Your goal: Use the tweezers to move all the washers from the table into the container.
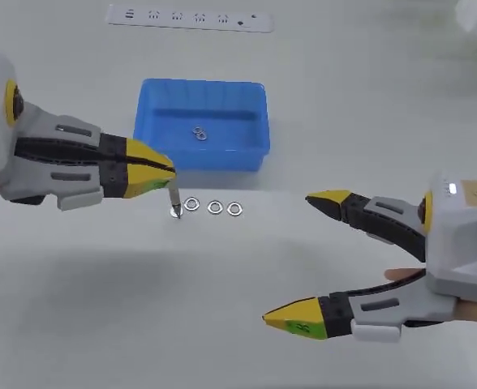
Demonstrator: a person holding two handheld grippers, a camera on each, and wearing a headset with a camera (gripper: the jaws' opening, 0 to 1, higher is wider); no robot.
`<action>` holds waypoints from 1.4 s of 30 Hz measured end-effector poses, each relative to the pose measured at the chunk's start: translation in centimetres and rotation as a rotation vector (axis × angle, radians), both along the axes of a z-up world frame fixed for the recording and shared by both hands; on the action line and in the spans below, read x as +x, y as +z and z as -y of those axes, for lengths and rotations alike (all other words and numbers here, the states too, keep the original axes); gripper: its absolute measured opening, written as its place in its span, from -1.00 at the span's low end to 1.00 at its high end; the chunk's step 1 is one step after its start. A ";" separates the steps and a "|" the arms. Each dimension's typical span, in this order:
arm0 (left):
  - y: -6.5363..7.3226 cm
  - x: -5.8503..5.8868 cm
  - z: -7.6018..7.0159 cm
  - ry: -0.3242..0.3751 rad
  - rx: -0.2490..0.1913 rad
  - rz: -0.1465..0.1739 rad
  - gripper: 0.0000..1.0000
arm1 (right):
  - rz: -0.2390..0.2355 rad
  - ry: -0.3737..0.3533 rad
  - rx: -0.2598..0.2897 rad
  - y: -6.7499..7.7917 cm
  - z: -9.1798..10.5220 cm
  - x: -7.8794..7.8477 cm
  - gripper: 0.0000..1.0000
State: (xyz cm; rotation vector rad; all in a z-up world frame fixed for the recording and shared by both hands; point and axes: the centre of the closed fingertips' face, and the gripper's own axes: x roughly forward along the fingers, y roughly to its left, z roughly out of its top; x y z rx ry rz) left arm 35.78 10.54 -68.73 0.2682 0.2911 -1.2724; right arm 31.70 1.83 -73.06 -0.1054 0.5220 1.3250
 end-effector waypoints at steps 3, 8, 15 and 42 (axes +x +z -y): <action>0.1 -0.1 0.2 -0.002 0.006 0.001 -0.91 | 0.006 0.010 0.007 0.3 -0.5 0.1 0.86; 0.3 -0.3 0.9 -0.002 0.007 0.000 -0.91 | 0.032 0.064 0.019 0.8 -2.3 0.6 0.75; 0.1 -1.0 1.5 -0.044 0.030 0.005 -0.91 | 0.109 0.209 0.012 0.3 -7.0 1.6 0.43; -0.6 0.0 -1.2 -0.028 0.080 0.041 -0.92 | 0.254 0.380 -0.098 -3.0 -12.6 4.0 -0.67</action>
